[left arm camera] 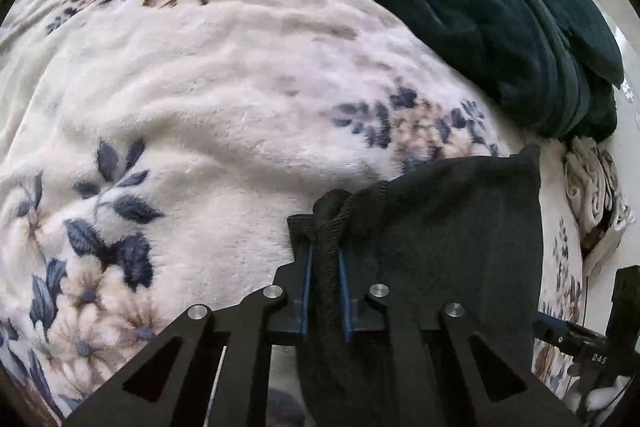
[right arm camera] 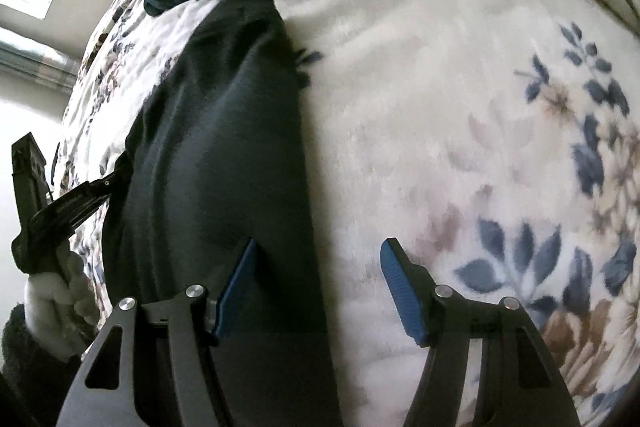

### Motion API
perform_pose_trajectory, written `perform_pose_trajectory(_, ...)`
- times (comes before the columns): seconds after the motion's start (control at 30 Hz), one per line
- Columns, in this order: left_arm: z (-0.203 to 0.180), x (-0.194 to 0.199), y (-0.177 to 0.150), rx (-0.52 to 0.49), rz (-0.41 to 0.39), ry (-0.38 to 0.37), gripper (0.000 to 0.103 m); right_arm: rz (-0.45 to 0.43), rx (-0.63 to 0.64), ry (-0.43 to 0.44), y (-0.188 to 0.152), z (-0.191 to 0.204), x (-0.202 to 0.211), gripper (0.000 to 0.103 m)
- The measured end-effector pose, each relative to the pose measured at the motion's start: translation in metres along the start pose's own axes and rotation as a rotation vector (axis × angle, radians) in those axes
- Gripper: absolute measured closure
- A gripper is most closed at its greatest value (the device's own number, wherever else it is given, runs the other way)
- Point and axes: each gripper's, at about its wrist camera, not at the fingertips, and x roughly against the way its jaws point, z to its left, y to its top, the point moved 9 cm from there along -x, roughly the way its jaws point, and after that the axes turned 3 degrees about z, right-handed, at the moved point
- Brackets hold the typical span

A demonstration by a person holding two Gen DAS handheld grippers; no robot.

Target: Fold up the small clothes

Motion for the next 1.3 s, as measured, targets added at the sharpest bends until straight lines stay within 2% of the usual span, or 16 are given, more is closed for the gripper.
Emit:
perform_pose_trajectory(0.07,0.000,-0.004,0.004,0.014,0.003,0.003,0.093,0.004,-0.007,0.001,-0.003,0.004,-0.001,0.037)
perform_pose_trajectory(0.17,-0.006,0.008,0.002,0.054,0.000,-0.022,0.085,0.025,-0.011,0.034,-0.017,0.003,0.010,0.037)
perform_pose_trajectory(0.2,-0.006,0.018,-0.004,0.072,-0.004,-0.037,0.076,0.029,-0.012,0.042,-0.023,0.003,0.015,0.037)
perform_pose_trajectory(0.27,-0.013,0.040,-0.025,0.108,-0.017,-0.122,0.063,0.057,-0.013,0.052,-0.042,0.000,0.023,0.037)
perform_pose_trajectory(0.3,-0.017,0.053,-0.042,0.125,-0.027,-0.146,0.051,0.070,-0.013,0.058,-0.054,-0.005,0.028,0.037)
perform_pose_trajectory(0.33,-0.022,0.060,-0.055,0.131,-0.029,-0.176,0.047,0.085,-0.011,0.061,-0.068,-0.007,0.031,0.037)
perform_pose_trajectory(0.4,-0.032,0.067,-0.093,0.096,0.001,-0.179,0.047,0.114,0.001,0.054,-0.092,-0.012,0.035,0.037)
perform_pose_trajectory(0.43,-0.033,0.064,-0.110,0.061,0.026,-0.136,0.047,0.133,0.009,0.051,-0.107,-0.014,0.036,0.037)
perform_pose_trajectory(0.5,-0.021,0.049,-0.144,-0.021,0.092,0.038,0.046,0.156,0.025,0.036,-0.131,-0.018,0.037,0.037)
perform_pose_trajectory(0.57,0.005,0.044,-0.177,-0.006,0.129,0.107,0.044,0.163,0.045,0.012,-0.151,-0.021,0.037,0.037)
perform_pose_trajectory(0.73,0.023,0.079,-0.213,0.131,0.121,0.081,0.046,0.180,0.025,0.012,-0.201,-0.026,0.041,0.037)
perform_pose_trajectory(0.8,0.002,0.097,-0.226,0.169,0.098,-0.015,0.046,0.187,0.016,0.016,-0.219,-0.024,0.041,0.037)
perform_pose_trajectory(0.83,-0.007,0.098,-0.234,0.157,0.106,-0.024,0.044,0.192,0.014,0.024,-0.229,-0.022,0.041,0.037)
perform_pose_trajectory(1.0,-0.009,0.071,-0.297,0.061,0.213,0.127,0.044,0.234,0.012,0.029,-0.275,-0.018,0.030,0.037)
perform_pose_trajectory(1.13,-0.008,0.091,-0.326,0.079,0.207,0.145,0.044,0.268,0.024,0.024,-0.316,-0.019,0.028,0.037)
perform_pose_trajectory(1.3,-0.016,0.105,-0.378,0.090,0.267,0.154,0.044,0.325,0.035,0.047,-0.373,-0.024,0.031,0.037)
